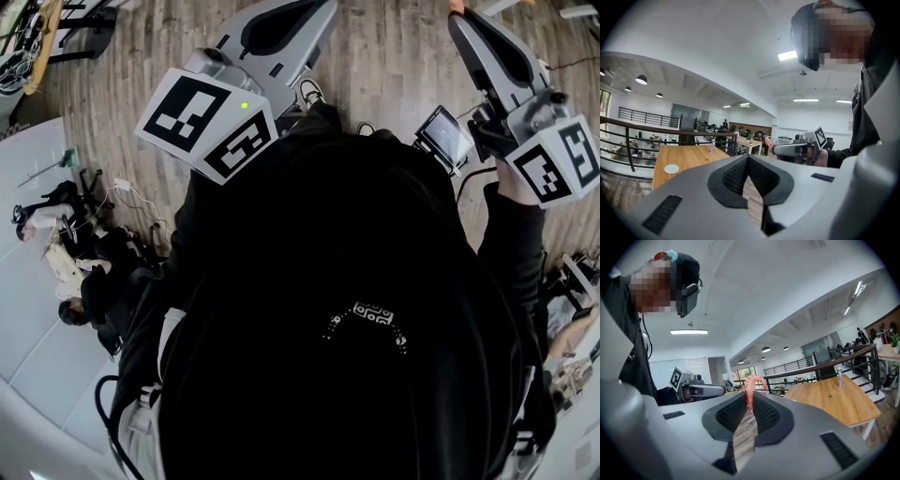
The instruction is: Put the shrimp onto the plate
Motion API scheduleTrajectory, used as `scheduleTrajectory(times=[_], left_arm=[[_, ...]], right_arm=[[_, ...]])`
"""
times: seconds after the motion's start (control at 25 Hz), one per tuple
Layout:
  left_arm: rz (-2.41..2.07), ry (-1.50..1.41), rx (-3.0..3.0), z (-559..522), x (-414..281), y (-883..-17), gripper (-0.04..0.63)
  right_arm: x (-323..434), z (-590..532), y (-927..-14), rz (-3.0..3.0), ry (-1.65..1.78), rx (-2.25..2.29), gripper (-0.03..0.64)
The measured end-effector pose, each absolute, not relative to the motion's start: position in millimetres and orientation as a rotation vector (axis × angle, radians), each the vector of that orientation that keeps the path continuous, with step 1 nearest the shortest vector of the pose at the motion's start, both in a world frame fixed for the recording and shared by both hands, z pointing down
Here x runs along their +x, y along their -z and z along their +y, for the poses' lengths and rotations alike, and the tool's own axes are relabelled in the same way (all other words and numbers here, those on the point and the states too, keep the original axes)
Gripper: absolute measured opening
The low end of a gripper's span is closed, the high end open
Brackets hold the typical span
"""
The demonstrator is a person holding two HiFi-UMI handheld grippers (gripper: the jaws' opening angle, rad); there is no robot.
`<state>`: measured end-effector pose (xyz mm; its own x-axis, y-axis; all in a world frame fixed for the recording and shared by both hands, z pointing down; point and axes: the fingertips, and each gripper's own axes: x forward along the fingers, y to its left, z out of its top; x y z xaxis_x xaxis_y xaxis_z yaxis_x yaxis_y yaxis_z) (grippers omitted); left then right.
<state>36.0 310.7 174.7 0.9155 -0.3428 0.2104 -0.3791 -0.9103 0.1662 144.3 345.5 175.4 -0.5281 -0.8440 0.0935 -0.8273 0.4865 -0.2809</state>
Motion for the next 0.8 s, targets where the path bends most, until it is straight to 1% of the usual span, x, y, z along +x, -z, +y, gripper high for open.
scheduleTrajectory(times=[0.2, 0.44, 0.68, 0.8], left_arm=[[-0.468, -0.237, 2.883, 281, 41, -171, -0.002], [-0.424, -0.247, 2.885, 260, 48, -183, -0.003], [-0.425, -0.245, 2.866, 184, 36, -193, -0.003], [-0.450, -0.302, 2.942, 180, 35, -192, -0.003]], right_arm=[[143, 320, -165, 2.642, 0.442, -1.558, 0.054], [147, 310, -175, 2.613, 0.455, -1.613, 0.054], [134, 234, -183, 2.617, 0.477, -1.608, 0.054], [126, 227, -176, 2.638, 0.446, -1.624, 0.054]])
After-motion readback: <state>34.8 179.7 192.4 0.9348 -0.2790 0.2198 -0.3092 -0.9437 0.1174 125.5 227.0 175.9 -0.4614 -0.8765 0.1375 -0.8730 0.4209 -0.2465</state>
